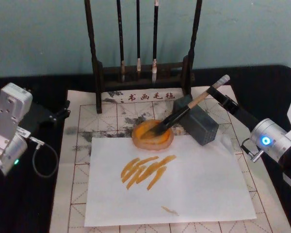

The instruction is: Pick up the brush from the inkstone, write on the paper, then place the brush back to its original position.

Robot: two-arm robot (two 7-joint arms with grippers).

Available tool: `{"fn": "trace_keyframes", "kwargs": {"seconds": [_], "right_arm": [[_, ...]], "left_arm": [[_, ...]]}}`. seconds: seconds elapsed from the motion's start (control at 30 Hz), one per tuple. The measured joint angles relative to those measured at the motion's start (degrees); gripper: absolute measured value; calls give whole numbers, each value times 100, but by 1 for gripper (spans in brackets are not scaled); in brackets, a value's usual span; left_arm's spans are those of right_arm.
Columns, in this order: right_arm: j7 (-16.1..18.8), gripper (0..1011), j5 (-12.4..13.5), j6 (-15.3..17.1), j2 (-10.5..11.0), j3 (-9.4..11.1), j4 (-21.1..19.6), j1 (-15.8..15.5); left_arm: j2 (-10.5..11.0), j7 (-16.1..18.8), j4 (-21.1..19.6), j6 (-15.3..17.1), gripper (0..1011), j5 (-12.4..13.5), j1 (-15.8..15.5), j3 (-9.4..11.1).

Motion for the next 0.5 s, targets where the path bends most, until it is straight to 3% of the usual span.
{"fn": "trace_keyframes", "kwargs": {"seconds": [0.2,0.5], "right_arm": [[0,208,-8,2,0,-1,0,-1],[1,486,-9,1,0,0,0,-1]], "left_arm": [[0,0,0,0,1001,0,0,0],[0,0,0,0,1001,0,0,0]]}}
